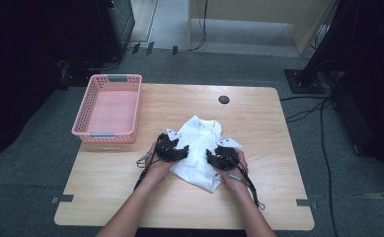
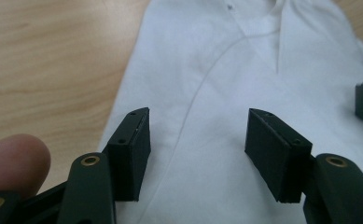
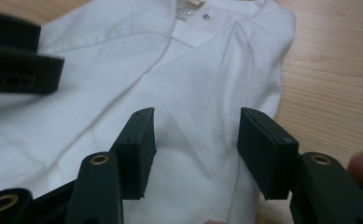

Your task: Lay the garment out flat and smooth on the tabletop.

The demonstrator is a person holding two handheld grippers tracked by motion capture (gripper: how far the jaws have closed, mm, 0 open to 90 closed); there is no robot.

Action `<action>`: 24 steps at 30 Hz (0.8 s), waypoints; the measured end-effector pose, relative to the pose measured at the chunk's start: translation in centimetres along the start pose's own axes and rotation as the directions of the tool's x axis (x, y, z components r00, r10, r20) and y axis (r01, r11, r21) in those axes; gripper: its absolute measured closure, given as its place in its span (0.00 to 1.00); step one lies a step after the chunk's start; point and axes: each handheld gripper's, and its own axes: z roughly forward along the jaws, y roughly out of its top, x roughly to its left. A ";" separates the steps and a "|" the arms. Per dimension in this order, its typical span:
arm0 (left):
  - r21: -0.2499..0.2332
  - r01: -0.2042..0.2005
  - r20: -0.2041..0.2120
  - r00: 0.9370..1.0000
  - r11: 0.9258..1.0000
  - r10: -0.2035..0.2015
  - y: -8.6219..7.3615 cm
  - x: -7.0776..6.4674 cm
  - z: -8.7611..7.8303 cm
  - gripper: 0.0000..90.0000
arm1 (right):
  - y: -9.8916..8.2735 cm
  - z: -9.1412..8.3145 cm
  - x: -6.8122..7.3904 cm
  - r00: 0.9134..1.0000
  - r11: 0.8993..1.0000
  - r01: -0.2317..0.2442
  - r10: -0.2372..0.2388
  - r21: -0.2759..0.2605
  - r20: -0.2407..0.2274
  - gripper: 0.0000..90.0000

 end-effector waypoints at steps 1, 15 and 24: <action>-0.007 0.007 -0.008 1.000 1.000 -0.007 -0.1 -0.1 0.0 0.45 | 0.0 0.0 0.0 1.000 1.000 0.008 -0.008 -0.002 0.003 0.53; -0.036 0.033 -0.094 0.995 0.999 -0.037 -1.3 -3.8 -0.5 0.45 | -0.3 -0.5 -1.6 0.997 0.997 0.077 -0.077 0.001 -0.032 0.53; -0.035 0.050 0.027 0.998 0.998 -0.049 -0.6 -5.6 -2.4 0.48 | -0.6 -1.1 -3.8 0.989 0.993 0.118 -0.117 0.004 -0.091 0.54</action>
